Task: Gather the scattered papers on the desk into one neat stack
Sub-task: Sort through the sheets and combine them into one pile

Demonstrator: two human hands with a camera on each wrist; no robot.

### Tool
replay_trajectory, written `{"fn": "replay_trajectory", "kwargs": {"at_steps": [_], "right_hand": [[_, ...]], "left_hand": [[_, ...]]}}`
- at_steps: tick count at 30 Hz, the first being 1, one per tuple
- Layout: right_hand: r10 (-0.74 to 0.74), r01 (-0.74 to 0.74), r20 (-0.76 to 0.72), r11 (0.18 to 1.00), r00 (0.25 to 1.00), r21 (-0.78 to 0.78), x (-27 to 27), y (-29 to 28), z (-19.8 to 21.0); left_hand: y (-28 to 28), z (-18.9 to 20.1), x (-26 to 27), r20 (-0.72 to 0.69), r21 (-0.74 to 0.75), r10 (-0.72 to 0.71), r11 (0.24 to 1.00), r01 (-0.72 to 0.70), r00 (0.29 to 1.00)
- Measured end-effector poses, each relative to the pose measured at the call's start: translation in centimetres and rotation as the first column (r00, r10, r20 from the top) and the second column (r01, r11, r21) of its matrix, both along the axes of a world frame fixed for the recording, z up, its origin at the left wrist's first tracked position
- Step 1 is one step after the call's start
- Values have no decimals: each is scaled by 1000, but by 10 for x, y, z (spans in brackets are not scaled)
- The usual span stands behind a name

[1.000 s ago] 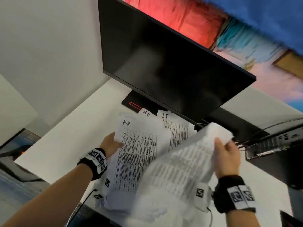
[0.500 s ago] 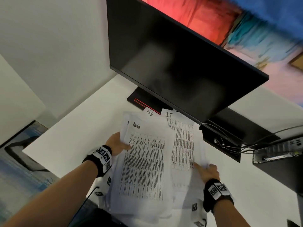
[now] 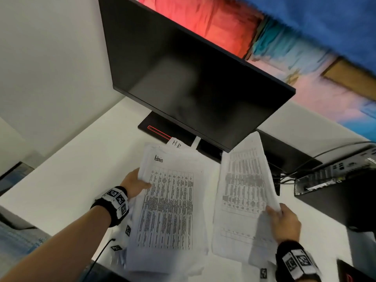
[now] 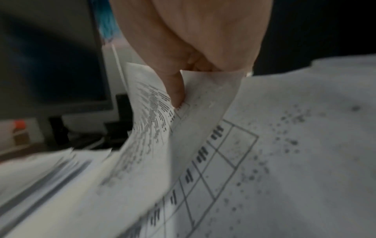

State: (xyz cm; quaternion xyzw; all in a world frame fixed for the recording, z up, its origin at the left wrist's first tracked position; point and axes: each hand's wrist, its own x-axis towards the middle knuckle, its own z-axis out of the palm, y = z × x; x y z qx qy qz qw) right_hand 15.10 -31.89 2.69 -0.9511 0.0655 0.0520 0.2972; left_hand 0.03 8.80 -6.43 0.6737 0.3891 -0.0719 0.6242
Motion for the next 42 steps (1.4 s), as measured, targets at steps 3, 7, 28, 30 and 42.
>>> {"fn": "replay_trajectory", "kwargs": {"at_steps": [3,7,28,30,42], "right_hand": [[-41,36,22,986,999,164,8,-41,21],[-106,145,-112,888,988,436,10,-83,56],[227,-140,-374,959,899,246,-75,9,-86],[145,20,-374,915,916,403,-67,-2,-81],[230,7,-85,322,969,947,-43,25,40]], "left_hand": [[-14,0,6,11,5,-7,1000,7,1000],[-40,2,11,12,10,-21,1000,21,1000],[-182,29,25,21,206,-149,968,141,989],[-181,40,26,115,156,-157,978,138,981],[-166,184,18,657,-2,-29,999,40,753]]}}
